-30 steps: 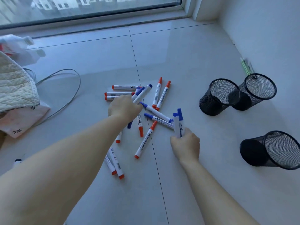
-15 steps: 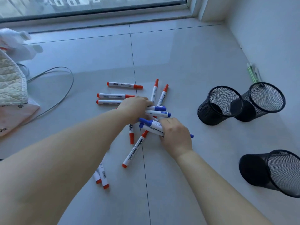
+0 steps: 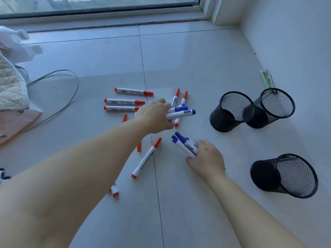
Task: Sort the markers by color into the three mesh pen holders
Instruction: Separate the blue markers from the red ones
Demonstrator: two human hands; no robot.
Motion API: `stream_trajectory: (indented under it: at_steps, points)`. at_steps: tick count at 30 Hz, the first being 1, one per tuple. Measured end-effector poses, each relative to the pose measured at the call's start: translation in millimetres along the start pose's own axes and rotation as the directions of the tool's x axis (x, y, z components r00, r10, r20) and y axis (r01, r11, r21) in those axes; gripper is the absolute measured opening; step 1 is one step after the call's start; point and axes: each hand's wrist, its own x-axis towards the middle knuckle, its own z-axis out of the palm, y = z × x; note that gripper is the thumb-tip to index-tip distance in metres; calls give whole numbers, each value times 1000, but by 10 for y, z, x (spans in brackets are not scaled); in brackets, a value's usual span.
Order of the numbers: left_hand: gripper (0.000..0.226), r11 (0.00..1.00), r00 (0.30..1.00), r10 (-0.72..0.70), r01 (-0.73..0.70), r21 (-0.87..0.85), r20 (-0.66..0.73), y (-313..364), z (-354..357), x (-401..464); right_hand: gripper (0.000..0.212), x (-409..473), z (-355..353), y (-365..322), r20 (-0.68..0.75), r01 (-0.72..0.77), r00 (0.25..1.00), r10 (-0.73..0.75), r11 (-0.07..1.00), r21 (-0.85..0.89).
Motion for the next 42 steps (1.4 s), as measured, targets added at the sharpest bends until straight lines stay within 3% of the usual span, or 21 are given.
stream_trajectory:
  at_steps: [3,5,9,14,19,22,26,28,31,35,38,42]
  points:
    - [19,964,984,-160,140,-228,-73,-133,-252,-269,23,-134,-80,-171,-16,-181,982,190,955,236]
    - [9,898,962,-260,209,-388,-82,-291,-394,-516,22,-206,-100,-389,70,-244,970,235,901,358]
    - [18,765,902,-430,336,-550,-46,-728,-543,-1061,15,-357,30,-950,279,-316,941,190,784,534]
    - [18,603,782,-621,526,-600,61,-1271,-455,-1708,14,-583,407,-1674,396,-352,913,96,676,648]
    - [10,413,725,-667,552,-725,172,-1502,-182,-2126,23,-724,819,-2153,531,-467,847,13,498,731]
    - [7,251,683,-680,559,-791,267,-1487,21,-2267,26,-773,1000,-2282,539,-477,841,51,540,694]
    - [17,166,627,-716,578,-799,305,-1266,351,-2400,29,-779,1061,-2275,457,-376,889,31,620,689]
    - [21,167,638,-703,577,-800,313,-1142,479,-2438,35,-757,1038,-2193,405,-342,913,59,651,677]
    - [18,278,657,-704,604,-747,270,-1009,629,-2502,41,-727,956,-2014,343,-315,933,109,706,634]
    - [30,396,692,-712,538,-744,121,-880,769,-2610,23,-702,875,-1784,272,-326,942,199,741,587]
    - [53,454,726,-685,491,-744,61,-841,839,-2616,15,-736,860,-1710,338,-373,914,223,790,487]
    - [68,521,764,-645,432,-736,-9,-739,939,-2661,16,-893,888,-1688,397,-259,907,137,927,271]
